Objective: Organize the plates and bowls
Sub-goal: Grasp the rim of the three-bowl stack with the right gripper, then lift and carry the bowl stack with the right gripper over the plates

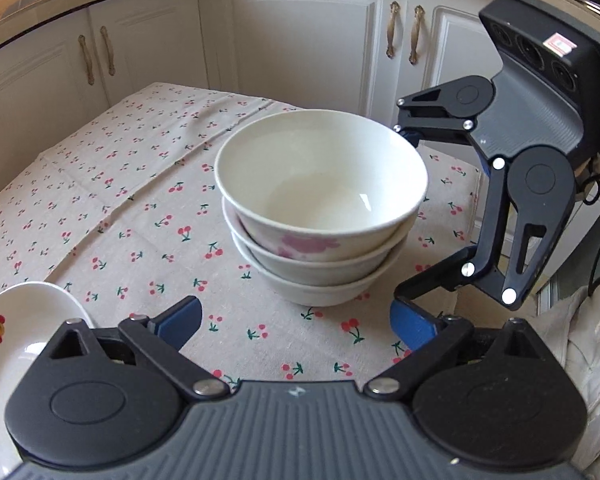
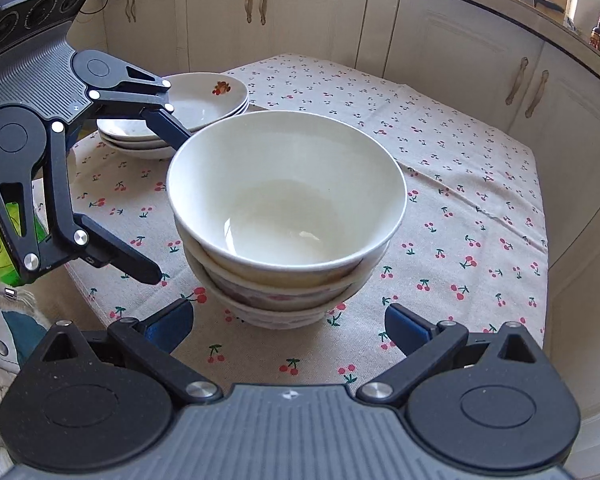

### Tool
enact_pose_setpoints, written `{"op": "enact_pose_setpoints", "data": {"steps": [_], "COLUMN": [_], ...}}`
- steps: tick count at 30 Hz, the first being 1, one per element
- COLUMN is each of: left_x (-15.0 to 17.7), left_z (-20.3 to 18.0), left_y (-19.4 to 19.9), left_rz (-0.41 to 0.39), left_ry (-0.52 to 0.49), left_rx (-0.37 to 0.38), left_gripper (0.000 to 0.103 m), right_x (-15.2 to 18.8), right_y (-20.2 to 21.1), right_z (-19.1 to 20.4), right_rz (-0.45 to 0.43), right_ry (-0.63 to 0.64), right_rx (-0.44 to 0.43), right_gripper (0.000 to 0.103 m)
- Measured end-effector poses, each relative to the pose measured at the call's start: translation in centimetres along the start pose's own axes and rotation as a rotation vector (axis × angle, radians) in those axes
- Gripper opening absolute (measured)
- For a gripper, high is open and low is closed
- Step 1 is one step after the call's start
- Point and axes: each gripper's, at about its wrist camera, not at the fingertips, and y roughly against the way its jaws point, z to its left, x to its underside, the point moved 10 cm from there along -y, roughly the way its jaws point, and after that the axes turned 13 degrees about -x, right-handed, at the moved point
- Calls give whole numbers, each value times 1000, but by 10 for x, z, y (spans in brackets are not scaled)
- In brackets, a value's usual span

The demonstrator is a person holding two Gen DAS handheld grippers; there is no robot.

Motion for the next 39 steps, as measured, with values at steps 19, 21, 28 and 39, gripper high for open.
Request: {"op": "enact_pose_setpoints", "data": {"steps": [19, 21, 28, 39], "left_x": [-5, -6, -8, -10], "left_z": [-10, -10, -9, -7], "left_y": [-30, -30, -29, -31], "left_rz": [33, 30, 36, 53], "left_ry": [-133, -140, -132, -173], "left_rx": [142, 152, 210, 257], "left_gripper": [90, 84, 81, 81], "right_x": [-10, -11, -20, -14], "right_y": [-11, -10, -3, -10], "right_z": [-12, -11, -4, -6], "right_rz": [51, 56, 61, 113], "right_ry": [136, 147, 170, 223], "right_rx": [-121, -137, -178, -168], "right_gripper": [100, 97, 94, 92]}}
